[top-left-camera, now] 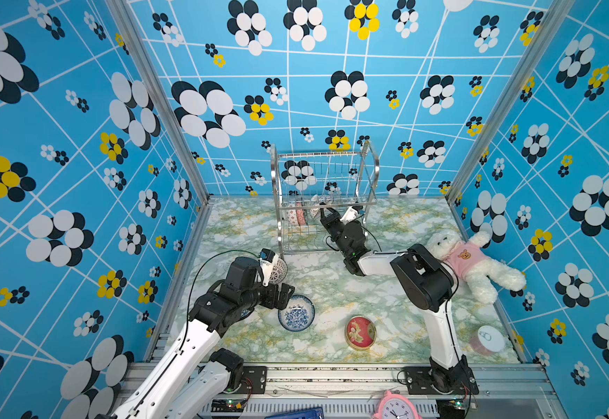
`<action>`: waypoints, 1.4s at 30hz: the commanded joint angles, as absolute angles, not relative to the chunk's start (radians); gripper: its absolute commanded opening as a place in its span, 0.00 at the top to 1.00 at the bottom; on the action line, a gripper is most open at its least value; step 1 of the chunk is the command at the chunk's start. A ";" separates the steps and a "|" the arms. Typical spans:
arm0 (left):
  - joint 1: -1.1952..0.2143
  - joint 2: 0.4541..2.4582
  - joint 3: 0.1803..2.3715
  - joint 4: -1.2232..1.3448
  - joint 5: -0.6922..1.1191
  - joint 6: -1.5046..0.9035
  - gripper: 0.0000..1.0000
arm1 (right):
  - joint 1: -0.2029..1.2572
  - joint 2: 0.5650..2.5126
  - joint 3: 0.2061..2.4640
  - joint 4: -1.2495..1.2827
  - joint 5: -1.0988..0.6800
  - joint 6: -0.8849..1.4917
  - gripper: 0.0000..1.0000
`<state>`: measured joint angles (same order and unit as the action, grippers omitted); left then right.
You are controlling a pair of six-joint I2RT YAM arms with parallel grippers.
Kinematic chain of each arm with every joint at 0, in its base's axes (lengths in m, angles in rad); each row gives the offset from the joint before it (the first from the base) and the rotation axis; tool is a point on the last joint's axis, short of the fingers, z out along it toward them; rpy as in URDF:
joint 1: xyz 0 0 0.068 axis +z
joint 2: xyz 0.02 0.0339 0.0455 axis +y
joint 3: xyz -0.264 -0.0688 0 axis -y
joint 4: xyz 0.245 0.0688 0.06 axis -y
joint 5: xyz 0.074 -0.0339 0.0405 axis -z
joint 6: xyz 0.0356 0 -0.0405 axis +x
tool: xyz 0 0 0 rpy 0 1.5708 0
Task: Load bowls into a dish rack
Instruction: Place the bowl in the dish rack.
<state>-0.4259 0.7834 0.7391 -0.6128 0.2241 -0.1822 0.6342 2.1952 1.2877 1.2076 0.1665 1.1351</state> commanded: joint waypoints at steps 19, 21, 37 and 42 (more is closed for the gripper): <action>-0.426 0.722 0.704 -0.565 0.312 -0.144 0.01 | 0.600 2.215 1.413 1.055 -0.065 1.005 1.00; -0.426 0.725 0.704 -0.563 0.320 -0.142 0.01 | 0.595 2.215 1.432 1.019 -0.089 0.984 1.00; -0.425 0.758 0.701 -0.556 0.328 -0.137 0.01 | 0.543 2.238 1.499 0.920 -0.278 0.910 1.00; -0.425 0.770 0.703 -0.556 0.340 -0.135 0.01 | 0.535 2.260 1.545 0.875 -0.367 0.887 1.00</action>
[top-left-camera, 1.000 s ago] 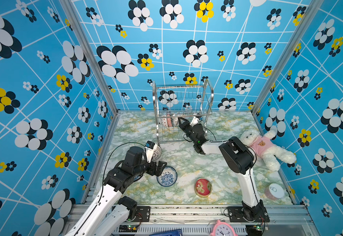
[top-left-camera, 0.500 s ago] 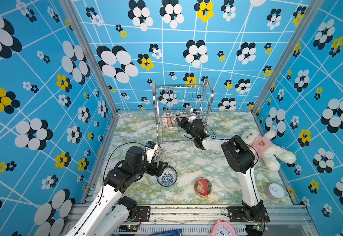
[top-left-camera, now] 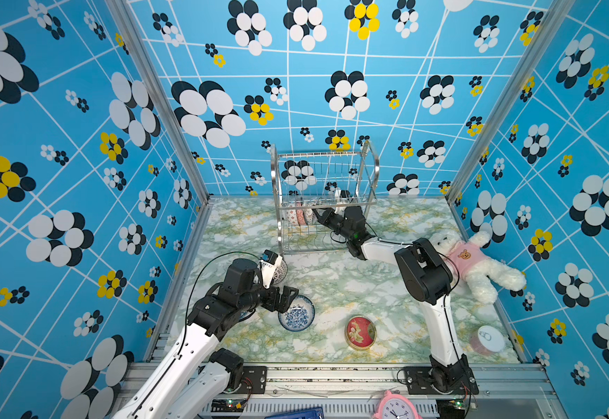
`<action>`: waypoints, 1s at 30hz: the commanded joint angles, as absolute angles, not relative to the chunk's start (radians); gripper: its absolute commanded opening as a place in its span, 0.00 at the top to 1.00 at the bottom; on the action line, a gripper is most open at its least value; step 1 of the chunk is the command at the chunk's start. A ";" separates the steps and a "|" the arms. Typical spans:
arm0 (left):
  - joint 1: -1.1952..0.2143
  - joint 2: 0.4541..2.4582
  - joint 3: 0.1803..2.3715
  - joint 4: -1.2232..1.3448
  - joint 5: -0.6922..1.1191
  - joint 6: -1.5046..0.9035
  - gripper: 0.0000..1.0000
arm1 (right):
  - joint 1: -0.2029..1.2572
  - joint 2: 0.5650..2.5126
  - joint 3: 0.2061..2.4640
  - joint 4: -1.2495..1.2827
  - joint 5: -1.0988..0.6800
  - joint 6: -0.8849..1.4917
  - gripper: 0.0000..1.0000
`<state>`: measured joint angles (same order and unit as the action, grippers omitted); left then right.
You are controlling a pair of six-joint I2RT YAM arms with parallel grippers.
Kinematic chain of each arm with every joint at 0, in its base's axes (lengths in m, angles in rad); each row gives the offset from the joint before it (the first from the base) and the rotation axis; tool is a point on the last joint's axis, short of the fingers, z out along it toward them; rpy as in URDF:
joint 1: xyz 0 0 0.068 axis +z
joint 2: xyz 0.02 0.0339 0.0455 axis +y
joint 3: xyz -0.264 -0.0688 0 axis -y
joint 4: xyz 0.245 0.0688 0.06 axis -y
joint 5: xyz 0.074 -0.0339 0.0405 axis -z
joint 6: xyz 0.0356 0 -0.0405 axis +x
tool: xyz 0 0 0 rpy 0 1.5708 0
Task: Load bowls into a dish rack
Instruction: Place the bowl in the dish rack.
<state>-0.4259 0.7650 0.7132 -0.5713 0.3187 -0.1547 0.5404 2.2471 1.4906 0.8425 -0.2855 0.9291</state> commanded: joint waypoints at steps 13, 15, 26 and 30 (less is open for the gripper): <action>-0.426 0.789 0.703 -0.554 0.349 -0.135 0.01 | 0.483 2.340 1.591 0.976 -0.525 0.987 1.00; -0.425 0.794 0.703 -0.552 0.349 -0.135 0.01 | 0.475 2.353 1.591 0.995 -0.548 1.011 1.00; -0.426 0.805 0.703 -0.552 0.345 -0.135 0.01 | 0.456 2.396 1.655 1.050 -0.605 1.080 1.00; -0.425 0.807 0.703 -0.552 0.343 -0.136 0.01 | 0.454 2.408 1.661 1.052 -0.608 1.092 1.00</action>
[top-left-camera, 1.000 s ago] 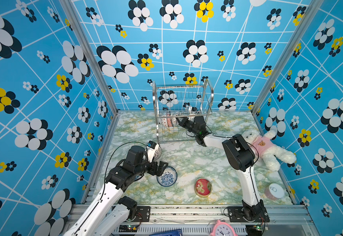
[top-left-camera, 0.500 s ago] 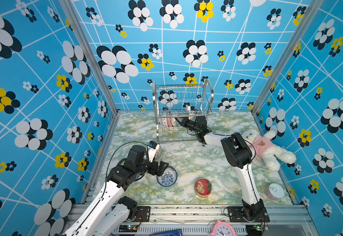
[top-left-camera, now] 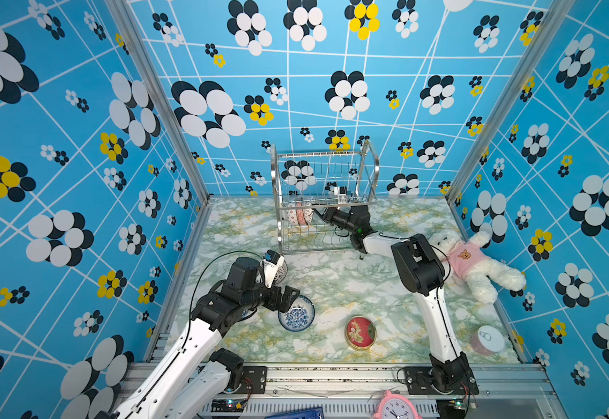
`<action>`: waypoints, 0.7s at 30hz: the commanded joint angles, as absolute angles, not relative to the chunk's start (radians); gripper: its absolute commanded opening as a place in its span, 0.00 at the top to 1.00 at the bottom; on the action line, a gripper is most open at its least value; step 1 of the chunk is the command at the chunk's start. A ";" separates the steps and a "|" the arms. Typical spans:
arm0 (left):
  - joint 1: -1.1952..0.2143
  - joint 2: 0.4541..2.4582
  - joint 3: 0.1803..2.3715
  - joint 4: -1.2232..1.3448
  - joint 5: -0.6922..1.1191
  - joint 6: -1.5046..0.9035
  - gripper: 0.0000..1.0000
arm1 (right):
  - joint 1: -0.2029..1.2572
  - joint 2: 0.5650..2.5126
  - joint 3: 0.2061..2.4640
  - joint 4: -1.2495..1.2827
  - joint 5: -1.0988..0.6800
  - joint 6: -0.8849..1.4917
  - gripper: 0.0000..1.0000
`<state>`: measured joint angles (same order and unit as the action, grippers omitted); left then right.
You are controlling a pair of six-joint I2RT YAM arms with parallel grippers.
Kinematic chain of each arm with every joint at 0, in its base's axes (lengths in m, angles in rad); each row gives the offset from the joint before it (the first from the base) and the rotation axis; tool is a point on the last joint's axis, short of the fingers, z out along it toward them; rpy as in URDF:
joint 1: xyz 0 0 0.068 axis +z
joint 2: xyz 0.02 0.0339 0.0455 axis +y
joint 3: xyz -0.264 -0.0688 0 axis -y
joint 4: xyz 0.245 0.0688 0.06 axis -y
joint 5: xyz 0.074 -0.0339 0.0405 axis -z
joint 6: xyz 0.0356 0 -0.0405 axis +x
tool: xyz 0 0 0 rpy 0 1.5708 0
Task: Load bowls into a dish rack
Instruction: Place the bowl in the dish rack.
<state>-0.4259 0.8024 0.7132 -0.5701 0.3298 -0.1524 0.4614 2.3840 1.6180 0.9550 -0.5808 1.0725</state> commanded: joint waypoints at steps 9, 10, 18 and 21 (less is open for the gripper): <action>-0.426 0.810 0.705 -0.555 0.334 -0.138 0.01 | 0.451 2.422 1.683 0.984 -0.605 1.068 1.00; -0.426 0.811 0.704 -0.555 0.332 -0.138 0.01 | 0.451 2.422 1.684 0.973 -0.605 1.061 1.00; -0.425 0.814 0.704 -0.554 0.334 -0.137 0.01 | 0.450 2.416 1.683 0.907 -0.622 0.988 1.00; -0.426 0.814 0.705 -0.554 0.336 -0.137 0.01 | 0.450 2.420 1.687 0.886 -0.635 0.959 1.00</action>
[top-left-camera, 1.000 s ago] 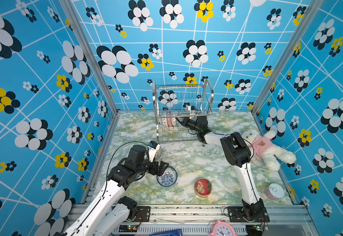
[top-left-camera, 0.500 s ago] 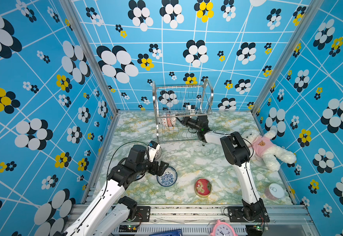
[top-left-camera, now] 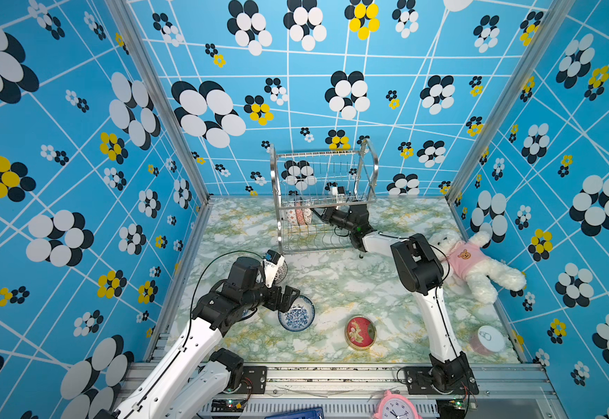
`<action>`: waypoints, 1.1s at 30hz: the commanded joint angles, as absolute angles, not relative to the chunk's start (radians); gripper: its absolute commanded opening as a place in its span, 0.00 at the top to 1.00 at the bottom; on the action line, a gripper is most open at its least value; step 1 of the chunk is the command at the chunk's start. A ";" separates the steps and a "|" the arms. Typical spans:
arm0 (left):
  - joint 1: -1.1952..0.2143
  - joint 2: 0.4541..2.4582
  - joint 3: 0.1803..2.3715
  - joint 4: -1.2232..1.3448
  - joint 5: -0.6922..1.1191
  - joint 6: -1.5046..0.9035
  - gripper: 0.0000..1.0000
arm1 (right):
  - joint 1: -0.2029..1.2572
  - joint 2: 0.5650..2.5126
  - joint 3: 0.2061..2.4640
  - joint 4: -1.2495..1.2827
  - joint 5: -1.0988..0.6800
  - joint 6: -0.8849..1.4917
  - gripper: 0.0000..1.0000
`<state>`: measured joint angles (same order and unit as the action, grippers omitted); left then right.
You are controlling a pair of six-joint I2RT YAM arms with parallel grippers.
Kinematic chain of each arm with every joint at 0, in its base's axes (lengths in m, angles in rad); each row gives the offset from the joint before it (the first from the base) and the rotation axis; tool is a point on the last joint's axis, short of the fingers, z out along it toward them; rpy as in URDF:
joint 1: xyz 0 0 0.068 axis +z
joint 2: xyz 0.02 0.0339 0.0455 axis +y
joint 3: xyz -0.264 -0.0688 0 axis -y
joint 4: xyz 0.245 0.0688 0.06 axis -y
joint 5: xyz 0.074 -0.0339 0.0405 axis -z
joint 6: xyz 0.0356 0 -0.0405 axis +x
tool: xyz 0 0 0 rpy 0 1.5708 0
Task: Load bowls into a dish rack
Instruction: Place the bowl in the dish rack.
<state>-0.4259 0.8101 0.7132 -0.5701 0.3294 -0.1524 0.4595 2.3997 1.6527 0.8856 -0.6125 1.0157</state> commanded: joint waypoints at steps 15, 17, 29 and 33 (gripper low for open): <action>-0.425 0.813 0.706 -0.552 0.333 -0.137 0.01 | 0.450 2.408 1.689 0.810 -0.629 0.890 1.00; -0.426 0.814 0.706 -0.552 0.331 -0.135 0.01 | 0.450 2.407 1.692 0.804 -0.623 0.894 0.99; -0.426 0.790 0.707 -0.555 0.318 -0.133 0.01 | 0.454 2.386 1.713 0.762 -0.587 0.909 0.80; -0.425 0.773 0.709 -0.560 0.306 -0.135 0.01 | 0.456 2.372 1.702 0.773 -0.575 0.920 0.76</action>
<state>-0.4259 0.7921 0.7132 -0.5697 0.3218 -0.1486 0.4595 2.3997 1.6840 0.7654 -0.5964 0.9134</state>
